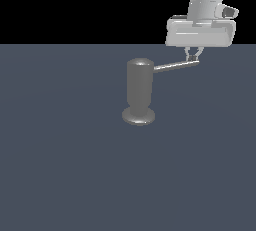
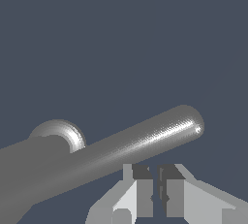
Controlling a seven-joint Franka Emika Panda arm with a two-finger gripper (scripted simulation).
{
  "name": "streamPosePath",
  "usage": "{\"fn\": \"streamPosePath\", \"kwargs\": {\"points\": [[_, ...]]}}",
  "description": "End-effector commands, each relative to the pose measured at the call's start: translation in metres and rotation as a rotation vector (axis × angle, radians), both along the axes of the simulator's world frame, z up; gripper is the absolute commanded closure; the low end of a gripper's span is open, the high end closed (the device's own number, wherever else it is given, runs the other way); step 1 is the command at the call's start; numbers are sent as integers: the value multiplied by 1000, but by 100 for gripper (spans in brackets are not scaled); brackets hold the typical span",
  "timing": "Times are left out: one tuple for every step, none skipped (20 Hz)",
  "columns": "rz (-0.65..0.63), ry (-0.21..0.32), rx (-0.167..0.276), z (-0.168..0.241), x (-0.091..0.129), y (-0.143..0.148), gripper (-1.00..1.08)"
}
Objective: Turn on the faucet by rotating a designated handle.
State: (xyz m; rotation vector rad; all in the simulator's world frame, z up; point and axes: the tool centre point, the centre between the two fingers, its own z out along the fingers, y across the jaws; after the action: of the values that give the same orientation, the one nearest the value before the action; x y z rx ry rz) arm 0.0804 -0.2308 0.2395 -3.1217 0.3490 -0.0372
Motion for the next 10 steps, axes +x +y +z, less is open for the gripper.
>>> {"fn": "streamPosePath", "kwargs": {"points": [[-5,12,2,-11,5,-3,108],[-6,13,2,-12,7,-4,108],[-6,13,2,-12,9,-4,108],[-7,14,2,-12,11,-5,108],[-8,14,2,-13,13,-5,108],[-8,15,2,-13,16,-6,108],[-9,15,2,-13,18,-6,108],[-10,16,2,-13,20,-7,108],[-10,16,2,-14,22,-8,108],[-11,17,2,-14,24,-8,108]]}}
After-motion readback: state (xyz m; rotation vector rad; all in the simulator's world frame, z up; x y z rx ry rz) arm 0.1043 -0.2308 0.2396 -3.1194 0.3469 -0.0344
